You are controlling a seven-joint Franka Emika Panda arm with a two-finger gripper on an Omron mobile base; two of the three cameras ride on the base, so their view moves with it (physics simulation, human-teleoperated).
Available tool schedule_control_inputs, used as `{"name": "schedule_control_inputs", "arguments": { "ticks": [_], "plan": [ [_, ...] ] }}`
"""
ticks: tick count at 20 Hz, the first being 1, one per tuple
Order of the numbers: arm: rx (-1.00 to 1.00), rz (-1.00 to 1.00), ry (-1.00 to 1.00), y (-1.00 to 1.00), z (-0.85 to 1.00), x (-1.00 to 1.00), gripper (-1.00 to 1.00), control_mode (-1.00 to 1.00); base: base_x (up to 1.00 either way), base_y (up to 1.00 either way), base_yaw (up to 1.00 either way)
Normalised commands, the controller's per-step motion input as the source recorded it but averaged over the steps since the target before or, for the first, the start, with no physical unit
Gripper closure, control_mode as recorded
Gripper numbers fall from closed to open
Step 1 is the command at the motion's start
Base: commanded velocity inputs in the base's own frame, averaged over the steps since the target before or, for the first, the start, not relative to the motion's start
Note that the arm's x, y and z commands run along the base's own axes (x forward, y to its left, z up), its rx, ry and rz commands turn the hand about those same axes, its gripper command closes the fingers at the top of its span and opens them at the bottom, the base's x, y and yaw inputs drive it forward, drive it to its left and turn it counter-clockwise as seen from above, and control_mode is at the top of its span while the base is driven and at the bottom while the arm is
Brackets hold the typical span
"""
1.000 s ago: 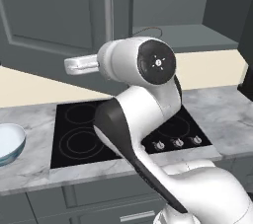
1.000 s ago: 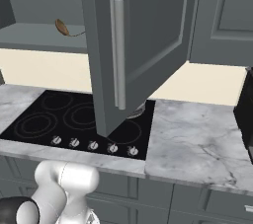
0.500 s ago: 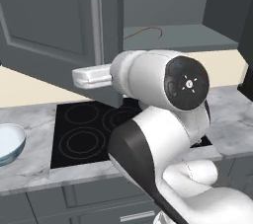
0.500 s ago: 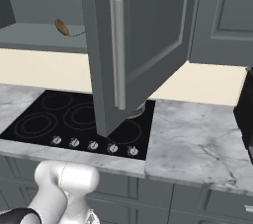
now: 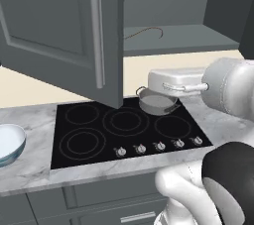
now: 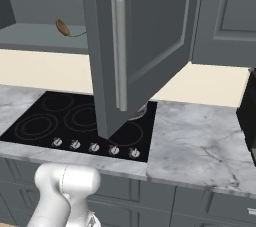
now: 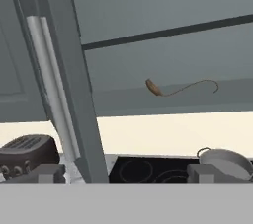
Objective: Open the cabinet and move the ladle to the pot. Then close the cabinet.
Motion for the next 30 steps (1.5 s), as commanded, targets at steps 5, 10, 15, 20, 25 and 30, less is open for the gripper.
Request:
{"name": "schedule_control_inputs", "arguments": {
  "ticks": [5,10,15,20,25,30],
  "plan": [
    [0.14,0.01,0.01,-0.70,0.05,0.22,-1.00,-1.00,0.00,0.00,0.00],
    [0.13,0.01,0.00,-0.11,0.00,0.51,-1.00,-1.00,0.00,0.00,0.00],
    [0.11,0.00,0.03,0.01,-0.08,0.63,-1.00,-1.00,0.00,0.00,0.00],
    [0.10,0.00,0.09,0.09,-0.03,0.57,-1.00,-1.00,0.00,0.00,0.00],
    [0.09,0.02,0.14,0.32,0.00,0.39,-1.00,-1.00,0.00,0.00,0.00],
    [0.10,0.09,0.11,0.52,-0.05,0.07,-1.00,-1.00,0.00,0.00,0.00]
  ]
}}
